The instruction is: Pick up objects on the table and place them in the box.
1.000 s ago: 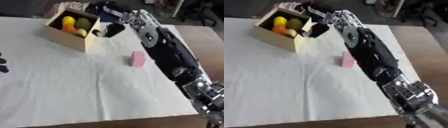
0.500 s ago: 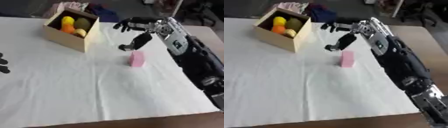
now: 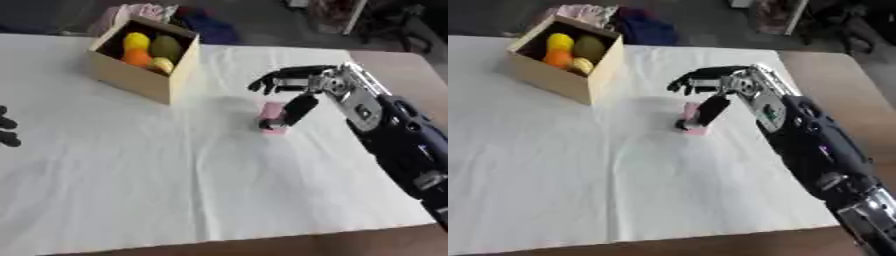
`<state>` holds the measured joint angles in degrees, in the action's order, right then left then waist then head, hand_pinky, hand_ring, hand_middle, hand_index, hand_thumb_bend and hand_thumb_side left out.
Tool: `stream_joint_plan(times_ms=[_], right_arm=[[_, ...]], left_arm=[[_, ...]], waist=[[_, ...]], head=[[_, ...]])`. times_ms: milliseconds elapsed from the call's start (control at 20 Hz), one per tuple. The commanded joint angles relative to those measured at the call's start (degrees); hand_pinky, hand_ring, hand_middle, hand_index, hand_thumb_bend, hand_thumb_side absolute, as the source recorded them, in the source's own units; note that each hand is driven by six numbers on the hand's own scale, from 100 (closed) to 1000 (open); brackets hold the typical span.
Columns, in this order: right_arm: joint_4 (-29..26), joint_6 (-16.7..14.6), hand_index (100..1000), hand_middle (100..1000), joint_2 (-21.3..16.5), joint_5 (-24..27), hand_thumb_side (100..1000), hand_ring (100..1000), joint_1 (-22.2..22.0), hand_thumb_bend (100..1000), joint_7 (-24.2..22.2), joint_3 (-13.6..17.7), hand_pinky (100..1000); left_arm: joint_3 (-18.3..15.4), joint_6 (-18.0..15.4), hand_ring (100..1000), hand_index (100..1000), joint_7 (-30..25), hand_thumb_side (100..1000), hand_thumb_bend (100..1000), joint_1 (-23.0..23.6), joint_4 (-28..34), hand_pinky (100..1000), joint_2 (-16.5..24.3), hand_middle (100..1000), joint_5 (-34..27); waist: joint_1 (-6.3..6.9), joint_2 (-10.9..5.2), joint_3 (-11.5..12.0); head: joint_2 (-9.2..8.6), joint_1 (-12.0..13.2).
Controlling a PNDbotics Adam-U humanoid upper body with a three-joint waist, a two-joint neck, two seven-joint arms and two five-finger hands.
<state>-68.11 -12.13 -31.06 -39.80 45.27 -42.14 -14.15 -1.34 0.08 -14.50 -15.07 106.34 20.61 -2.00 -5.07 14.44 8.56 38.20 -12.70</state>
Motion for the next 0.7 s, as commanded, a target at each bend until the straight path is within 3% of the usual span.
stream_joint_plan(times_ms=[50,350,600,700], right_arm=[[0.6,0.2,992,915,-1.8,-2.1,448,869,0.5,366,0.2,1.1,848],[2.8,0.4,928,803,-1.4,-5.6,338,796,0.3,313,4.3,2.5,818],[1.5,0.4,633,494,-1.7,-6.3,147,664,0.4,228,10.3,3.5,761],[0.4,0.1,583,449,-1.7,-6.3,123,633,0.7,215,12.4,3.8,746]], left_arm=[[-0.6,-0.1,567,783,-0.2,724,100,-0.3,1.2,756,1.1,613,0.2],[-0.7,-0.2,567,783,-0.3,724,100,-0.3,1.1,757,1.0,615,0.3],[-0.7,-0.2,566,783,-0.4,724,100,-0.3,1.1,757,1.0,615,0.3],[-0.8,-0.2,566,783,-0.4,724,100,-0.2,1.1,757,1.0,615,0.3]], waist=[[-0.27,-0.98,0.0],[-0.21,-0.92,0.1],[-0.26,-1.01,0.1],[-0.26,-1.06,0.2]], head=[[-0.30,0.1],[-0.39,0.2],[-0.39,0.3],[-0.44,0.4]])
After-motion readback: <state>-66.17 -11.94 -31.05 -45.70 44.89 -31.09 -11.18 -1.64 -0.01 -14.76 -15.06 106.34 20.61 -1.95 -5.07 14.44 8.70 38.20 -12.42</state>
